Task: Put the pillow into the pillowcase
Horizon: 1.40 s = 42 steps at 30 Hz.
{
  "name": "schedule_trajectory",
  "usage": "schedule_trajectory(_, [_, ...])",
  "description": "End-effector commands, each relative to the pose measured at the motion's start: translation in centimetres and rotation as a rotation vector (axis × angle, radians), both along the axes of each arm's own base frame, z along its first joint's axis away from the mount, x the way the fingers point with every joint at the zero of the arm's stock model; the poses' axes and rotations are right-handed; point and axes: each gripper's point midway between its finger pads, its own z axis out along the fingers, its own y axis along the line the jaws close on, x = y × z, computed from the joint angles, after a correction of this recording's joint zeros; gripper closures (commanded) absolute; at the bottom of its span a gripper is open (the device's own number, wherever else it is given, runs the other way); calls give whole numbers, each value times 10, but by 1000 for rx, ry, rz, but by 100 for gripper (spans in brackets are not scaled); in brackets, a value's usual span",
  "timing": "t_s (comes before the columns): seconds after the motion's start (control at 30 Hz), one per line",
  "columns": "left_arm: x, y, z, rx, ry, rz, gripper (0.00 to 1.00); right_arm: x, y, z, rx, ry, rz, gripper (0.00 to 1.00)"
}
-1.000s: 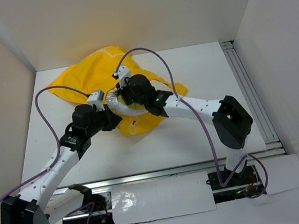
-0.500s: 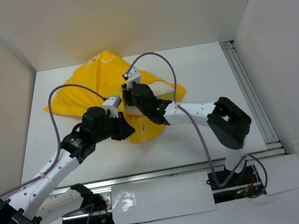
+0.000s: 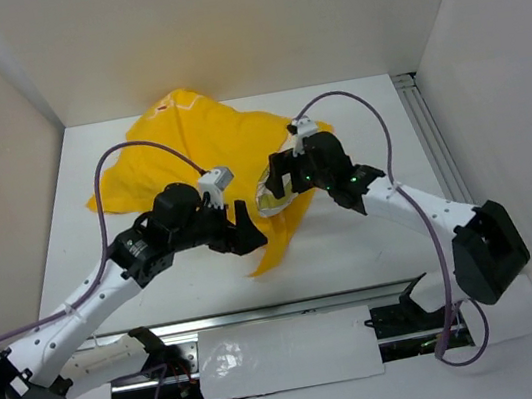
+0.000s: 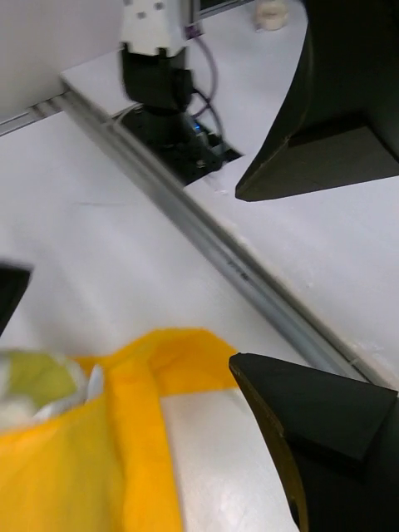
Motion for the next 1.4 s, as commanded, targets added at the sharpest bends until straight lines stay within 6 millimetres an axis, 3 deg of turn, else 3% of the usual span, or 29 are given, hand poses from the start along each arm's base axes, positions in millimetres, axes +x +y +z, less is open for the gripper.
schedule_trajectory(0.0, [35, 6, 24, 52, -54, 162, 13, -19, -36, 3, 19, 90, -38, 1])
schedule_trajectory(0.03, [41, 10, 19, 99, -40, 194, 15, -25, -44, 5, 18, 109, -44, 1])
schedule_trajectory(0.07, [52, 8, 35, 94, -59, 232, 15, -30, -49, 1, 10, 128, -30, 1])
schedule_trajectory(0.1, [67, 6, 25, 145, -51, 272, 15, -29, -60, 0, 5, 142, -57, 1])
schedule_trajectory(0.17, [87, 2, 29, 168, -66, 302, 15, -36, -72, -7, -17, 186, -64, 1])
schedule_trajectory(0.2, [100, -4, 47, 156, -109, 310, 15, -35, -82, -6, -25, 186, -83, 1])
schedule_trajectory(0.23, [116, -13, 31, 200, -85, 310, 15, -38, -88, -10, -30, 200, -96, 1])
schedule_trajectory(0.27, [129, -15, 30, 213, -90, 314, 15, -36, -96, -13, -47, 206, -132, 1])
schedule_trajectory(0.3, [140, -27, 48, 193, -122, 296, 16, -36, -109, -20, -37, 228, -191, 1])
schedule_trajectory(0.33, [160, -37, 24, 248, -99, 286, 16, -34, -117, -24, -34, 241, -230, 1])
schedule_trajectory(0.37, [174, -47, 41, 233, -138, 278, 16, -27, -119, -20, 12, 227, -256, 1])
schedule_trajectory(0.43, [194, -59, 32, 296, -151, 255, 16, -12, -136, -11, 75, 207, -330, 1])
schedule_trajectory(0.5, [232, -76, 20, 372, -200, 250, 18, 6, -145, -13, 135, 208, -389, 1])
schedule_trajectory(0.53, [237, -73, 7, 437, -179, 245, 18, 15, -155, -8, 161, 196, -421, 1])
schedule_trajectory(0.6, [263, -82, -11, 504, -199, 253, 18, 32, -158, -2, 219, 178, -437, 1])
schedule_trajectory(0.63, [271, -76, -18, 544, -213, 252, 16, 38, -167, -1, 230, 165, -453, 2])
schedule_trajectory(0.67, [277, -79, -24, 552, -224, 242, 15, 44, -167, -6, 248, 176, -460, 2])
schedule_trajectory(0.73, [288, -78, -37, 578, -245, 223, 15, 59, -168, 6, 287, 140, -444, 2])
schedule_trajectory(0.8, [296, -81, -48, 588, -266, 224, 13, 70, -159, 0, 303, 155, -401, 3])
schedule_trajectory(0.87, [306, -66, -67, 677, -270, 291, 14, 77, -151, 2, 331, 155, -360, 3])
schedule_trajectory(0.9, [310, -62, -61, 689, -286, 320, 14, 84, -146, 1, 345, 151, -329, 3])
schedule_trajectory(0.97, [320, -44, -66, 721, -274, 406, 19, 92, -139, -3, 355, 160, -314, 3])
schedule_trajectory(1.07, [326, -40, -67, 681, -259, 411, 27, 100, -119, -9, 333, 170, -266, 3])
schedule_trajectory(1.17, [327, -41, -73, 681, -259, 411, 39, 106, -113, -18, 324, 188, -264, 3])
schedule_trajectory(1.23, [330, -42, -76, 670, -251, 390, 55, 108, -110, -32, 322, 218, -273, 3])
schedule_trajectory(1.27, [331, -45, -81, 663, -249, 381, 75, 113, -109, -32, 324, 209, -272, 3])
schedule_trajectory(1.33, [331, -55, -77, 609, -241, 370, 98, 121, -103, -42, 337, 234, -275, 3])
schedule_trajectory(1.37, [330, -58, -77, 598, -236, 356, 100, 126, -102, -44, 338, 231, -274, 3])
